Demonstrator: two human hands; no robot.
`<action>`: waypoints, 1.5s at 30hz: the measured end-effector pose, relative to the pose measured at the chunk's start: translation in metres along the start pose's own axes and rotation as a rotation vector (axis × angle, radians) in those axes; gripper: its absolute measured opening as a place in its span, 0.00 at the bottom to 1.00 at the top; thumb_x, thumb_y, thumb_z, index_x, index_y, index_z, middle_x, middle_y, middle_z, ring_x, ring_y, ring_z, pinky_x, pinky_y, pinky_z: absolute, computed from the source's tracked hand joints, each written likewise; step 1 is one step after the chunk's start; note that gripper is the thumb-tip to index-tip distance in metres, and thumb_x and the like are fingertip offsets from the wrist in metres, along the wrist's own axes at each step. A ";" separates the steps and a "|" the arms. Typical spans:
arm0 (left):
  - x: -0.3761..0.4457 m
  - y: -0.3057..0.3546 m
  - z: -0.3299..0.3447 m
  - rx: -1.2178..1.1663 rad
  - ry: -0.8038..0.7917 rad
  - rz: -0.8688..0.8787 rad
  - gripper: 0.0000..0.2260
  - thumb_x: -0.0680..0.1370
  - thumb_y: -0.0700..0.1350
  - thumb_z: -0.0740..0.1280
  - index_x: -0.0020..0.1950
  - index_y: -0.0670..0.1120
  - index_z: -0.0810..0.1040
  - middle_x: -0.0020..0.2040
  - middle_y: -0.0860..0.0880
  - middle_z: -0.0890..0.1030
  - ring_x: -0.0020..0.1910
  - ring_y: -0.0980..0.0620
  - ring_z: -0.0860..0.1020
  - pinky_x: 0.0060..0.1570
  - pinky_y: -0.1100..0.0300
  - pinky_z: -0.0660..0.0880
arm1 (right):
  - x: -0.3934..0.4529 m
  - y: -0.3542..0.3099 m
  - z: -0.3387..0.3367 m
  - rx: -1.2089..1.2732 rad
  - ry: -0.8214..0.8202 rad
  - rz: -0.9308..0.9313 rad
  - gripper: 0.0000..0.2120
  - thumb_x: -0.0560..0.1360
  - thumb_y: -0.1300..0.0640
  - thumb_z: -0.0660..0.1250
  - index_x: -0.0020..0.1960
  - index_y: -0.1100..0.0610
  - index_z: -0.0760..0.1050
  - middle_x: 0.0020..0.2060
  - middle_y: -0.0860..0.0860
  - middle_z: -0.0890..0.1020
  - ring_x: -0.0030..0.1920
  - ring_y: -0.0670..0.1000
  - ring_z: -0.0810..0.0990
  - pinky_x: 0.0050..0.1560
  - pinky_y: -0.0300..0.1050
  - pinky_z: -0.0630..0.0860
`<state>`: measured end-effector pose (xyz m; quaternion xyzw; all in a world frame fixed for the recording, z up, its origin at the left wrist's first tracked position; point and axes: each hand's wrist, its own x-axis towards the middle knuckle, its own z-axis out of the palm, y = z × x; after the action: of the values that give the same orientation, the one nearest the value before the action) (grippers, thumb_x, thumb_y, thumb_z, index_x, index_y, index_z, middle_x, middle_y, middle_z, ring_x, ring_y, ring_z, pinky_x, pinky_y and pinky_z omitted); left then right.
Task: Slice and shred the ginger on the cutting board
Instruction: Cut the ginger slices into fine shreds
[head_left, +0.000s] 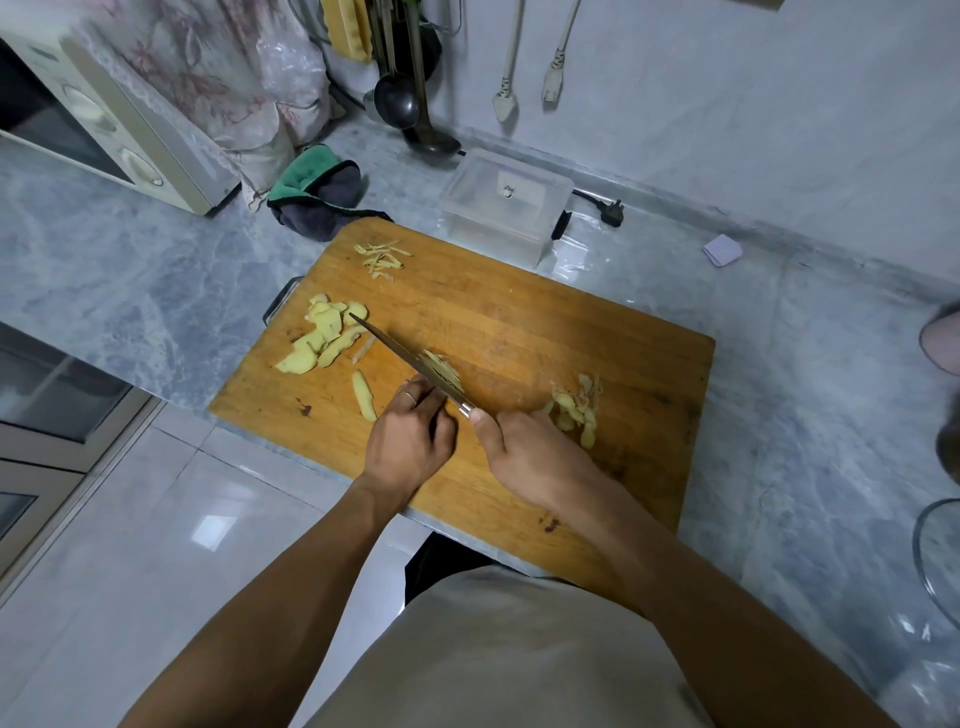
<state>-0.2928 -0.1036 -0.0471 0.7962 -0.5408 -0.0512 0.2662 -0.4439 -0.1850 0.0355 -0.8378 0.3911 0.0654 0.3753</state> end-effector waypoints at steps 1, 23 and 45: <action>0.000 0.001 0.000 0.001 0.000 -0.005 0.11 0.73 0.38 0.67 0.53 0.39 0.83 0.54 0.40 0.81 0.48 0.40 0.82 0.35 0.58 0.76 | 0.001 0.000 0.001 0.005 -0.001 0.004 0.27 0.84 0.38 0.47 0.41 0.55 0.72 0.40 0.57 0.80 0.42 0.58 0.80 0.43 0.52 0.77; -0.002 -0.002 0.005 0.029 -0.019 -0.001 0.17 0.77 0.45 0.57 0.52 0.39 0.83 0.56 0.41 0.81 0.54 0.42 0.80 0.41 0.55 0.78 | -0.004 -0.001 0.009 0.038 -0.009 0.050 0.29 0.84 0.38 0.45 0.40 0.56 0.72 0.37 0.54 0.78 0.43 0.58 0.79 0.40 0.48 0.72; -0.011 -0.001 0.011 0.048 -0.051 -0.022 0.19 0.77 0.45 0.57 0.57 0.36 0.82 0.61 0.37 0.79 0.62 0.37 0.76 0.60 0.45 0.75 | 0.005 0.005 0.006 0.068 0.000 -0.001 0.31 0.85 0.40 0.45 0.33 0.54 0.70 0.32 0.53 0.77 0.36 0.53 0.78 0.40 0.46 0.69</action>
<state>-0.3006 -0.0977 -0.0590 0.8068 -0.5397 -0.0614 0.2326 -0.4426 -0.1860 0.0260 -0.8247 0.3929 0.0519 0.4034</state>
